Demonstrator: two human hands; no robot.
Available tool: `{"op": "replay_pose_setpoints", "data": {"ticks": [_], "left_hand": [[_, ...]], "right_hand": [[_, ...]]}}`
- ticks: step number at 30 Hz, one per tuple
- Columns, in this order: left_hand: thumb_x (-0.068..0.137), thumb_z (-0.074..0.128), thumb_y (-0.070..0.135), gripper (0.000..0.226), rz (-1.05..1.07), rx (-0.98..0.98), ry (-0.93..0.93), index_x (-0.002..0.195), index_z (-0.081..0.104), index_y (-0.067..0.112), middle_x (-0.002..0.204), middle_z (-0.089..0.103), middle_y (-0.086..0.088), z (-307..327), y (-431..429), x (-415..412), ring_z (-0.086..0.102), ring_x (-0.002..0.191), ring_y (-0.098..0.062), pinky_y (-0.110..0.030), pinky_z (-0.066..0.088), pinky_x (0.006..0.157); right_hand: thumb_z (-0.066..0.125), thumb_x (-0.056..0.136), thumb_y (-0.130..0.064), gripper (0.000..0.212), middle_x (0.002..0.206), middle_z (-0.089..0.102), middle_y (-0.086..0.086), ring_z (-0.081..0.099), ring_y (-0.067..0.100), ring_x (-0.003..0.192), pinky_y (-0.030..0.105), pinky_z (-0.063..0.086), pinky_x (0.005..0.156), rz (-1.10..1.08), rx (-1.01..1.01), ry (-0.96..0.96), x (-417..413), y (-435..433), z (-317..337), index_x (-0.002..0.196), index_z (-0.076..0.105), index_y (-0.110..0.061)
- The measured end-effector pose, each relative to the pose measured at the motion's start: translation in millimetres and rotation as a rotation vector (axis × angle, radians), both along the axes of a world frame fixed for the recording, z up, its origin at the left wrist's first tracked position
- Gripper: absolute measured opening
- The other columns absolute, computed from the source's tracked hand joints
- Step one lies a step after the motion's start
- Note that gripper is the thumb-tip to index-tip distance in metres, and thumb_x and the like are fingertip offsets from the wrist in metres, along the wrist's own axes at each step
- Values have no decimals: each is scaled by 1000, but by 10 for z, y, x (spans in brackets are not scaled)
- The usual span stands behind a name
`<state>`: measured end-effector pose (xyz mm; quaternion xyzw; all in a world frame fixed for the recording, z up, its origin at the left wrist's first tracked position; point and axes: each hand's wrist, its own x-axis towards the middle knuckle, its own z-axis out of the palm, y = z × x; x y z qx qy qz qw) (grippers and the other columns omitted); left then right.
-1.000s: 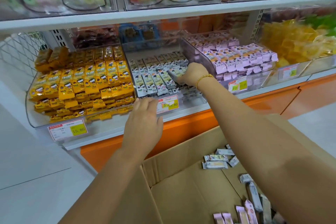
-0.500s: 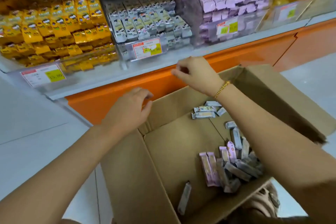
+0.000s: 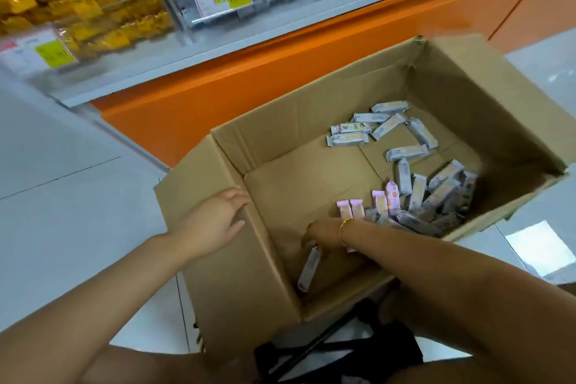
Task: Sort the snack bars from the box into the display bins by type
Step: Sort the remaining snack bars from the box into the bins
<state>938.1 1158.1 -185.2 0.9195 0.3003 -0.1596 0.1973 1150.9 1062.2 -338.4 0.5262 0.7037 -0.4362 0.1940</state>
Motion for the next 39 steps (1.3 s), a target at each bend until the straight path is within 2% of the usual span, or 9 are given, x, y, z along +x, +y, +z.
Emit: {"op": "replay_pose_setpoints", "data": {"ticks": [4, 9, 14, 19, 25, 29, 32, 36, 39], "left_hand": [[98, 47, 24, 45, 18, 9, -5, 142, 39, 17, 151, 34, 3, -43, -6, 7, 21, 143, -8, -14, 17, 108], [97, 48, 25, 43, 33, 29, -11, 138, 44, 15, 147, 39, 0, -91, 34, 62, 26, 141, -10, -17, 23, 107], [95, 49, 21, 36, 4, 43, 8, 129, 54, 10, 135, 50, -6, -130, 4, 153, 44, 130, -20, -24, 35, 101], [96, 48, 24, 29, -34, 27, 23, 119, 61, 14, 117, 59, -4, -47, -24, 260, 57, 104, -19, -27, 41, 86], [97, 46, 26, 26, -33, 24, 83, 114, 63, 17, 112, 60, 0, 17, -47, 298, 58, 99, -16, -27, 44, 82], [97, 45, 24, 26, -18, 0, 110, 112, 65, 18, 108, 61, 2, 96, -66, 354, 58, 94, -13, -23, 42, 76], [96, 49, 25, 22, 84, -81, 36, 110, 66, 20, 109, 64, 5, 205, -76, 508, 58, 95, -8, -20, 43, 78], [88, 66, 30, 33, 273, -317, -110, 119, 61, 20, 115, 64, 5, 349, -128, 717, 61, 100, -5, -19, 45, 87], [69, 78, 50, 68, 457, -538, -258, 125, 58, 16, 120, 63, 2, 516, -164, 833, 61, 108, -12, -27, 45, 98]], "right_hand": [[74, 77, -7, 54, 128, 56, 15, 52, 33, 117, 34, 40, 94, 205, -6, -49, -155, -5, -199, 128, 58, -9], [62, 86, -6, 44, 130, 54, 15, 53, 34, 117, 37, 42, 92, 213, 43, -108, -36, -24, -243, 130, 54, -8], [67, 85, -19, 37, 117, 61, 7, 56, 26, 107, 30, 43, 85, -58, 20, -64, 509, 18, 70, 121, 60, -11], [72, 78, -42, 11, 105, 61, -10, 56, 13, 97, 27, 48, 86, -373, -223, -66, 1569, -175, 402, 86, 64, -42], [67, 86, -29, 27, 109, 65, -3, 57, 12, 97, 27, 47, 87, -335, -355, -171, 1849, -591, 291, 112, 69, -21], [67, 84, -31, 24, 85, 62, -4, 56, 12, 77, 22, 48, 64, -243, -323, -261, 1697, -418, 468, 102, 71, -16], [69, 82, -35, 16, 78, 59, -7, 56, 10, 75, 18, 48, 67, -522, -269, -9, 1678, -203, 794, 86, 73, -21], [54, 94, -11, 10, 83, 53, 2, 49, 12, 78, 16, 51, 68, -1028, -227, 760, 1466, 93, 1295, 94, 62, -5], [64, 87, -24, 33, 109, 64, 8, 60, 19, 100, 30, 52, 90, -931, -225, 1222, 1155, 257, 1664, 115, 61, -7]]}}
